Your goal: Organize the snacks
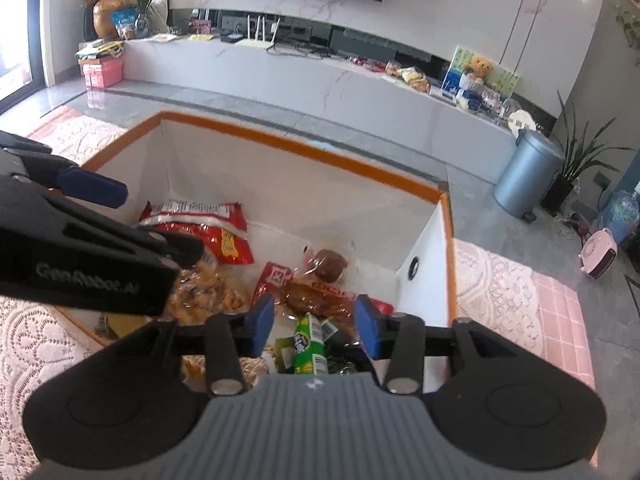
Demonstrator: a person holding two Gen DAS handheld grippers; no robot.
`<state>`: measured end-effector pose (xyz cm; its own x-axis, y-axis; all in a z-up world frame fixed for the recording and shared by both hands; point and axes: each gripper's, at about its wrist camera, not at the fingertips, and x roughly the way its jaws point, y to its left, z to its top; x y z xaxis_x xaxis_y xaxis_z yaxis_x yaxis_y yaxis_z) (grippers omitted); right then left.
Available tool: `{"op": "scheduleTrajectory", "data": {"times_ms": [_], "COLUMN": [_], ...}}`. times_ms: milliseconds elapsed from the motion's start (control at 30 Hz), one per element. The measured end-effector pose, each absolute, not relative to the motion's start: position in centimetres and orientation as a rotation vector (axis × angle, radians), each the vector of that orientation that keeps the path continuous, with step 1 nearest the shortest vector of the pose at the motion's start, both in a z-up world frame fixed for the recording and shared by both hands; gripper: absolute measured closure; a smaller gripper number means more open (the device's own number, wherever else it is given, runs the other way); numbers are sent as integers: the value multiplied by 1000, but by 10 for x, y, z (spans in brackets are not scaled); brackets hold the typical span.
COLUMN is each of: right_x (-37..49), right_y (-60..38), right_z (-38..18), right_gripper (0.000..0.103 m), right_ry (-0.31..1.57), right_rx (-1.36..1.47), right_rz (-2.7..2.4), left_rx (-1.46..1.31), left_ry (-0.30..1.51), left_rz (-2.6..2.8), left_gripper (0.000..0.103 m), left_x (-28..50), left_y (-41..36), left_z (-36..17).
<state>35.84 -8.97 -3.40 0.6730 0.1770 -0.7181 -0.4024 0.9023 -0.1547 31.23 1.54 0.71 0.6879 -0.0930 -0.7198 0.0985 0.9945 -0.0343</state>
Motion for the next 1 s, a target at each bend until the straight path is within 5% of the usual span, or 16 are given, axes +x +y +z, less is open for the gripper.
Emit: {"op": "scheduleTrajectory", "data": {"times_ms": [467,1000], "right_x": [297,157], "right_y": [-120,-158], "right_z": [60,124], "right_gripper": [16,6], "right_ry": [601,507], "right_rx": [-224,-40], "right_rz": [236,175], "left_rx": [-28,84], "left_ry": [583,526], "left_rz": [-66,75], "left_gripper": [12,8], "left_x": [239,134], "left_y": [10,-3], "left_z": [92,132]}}
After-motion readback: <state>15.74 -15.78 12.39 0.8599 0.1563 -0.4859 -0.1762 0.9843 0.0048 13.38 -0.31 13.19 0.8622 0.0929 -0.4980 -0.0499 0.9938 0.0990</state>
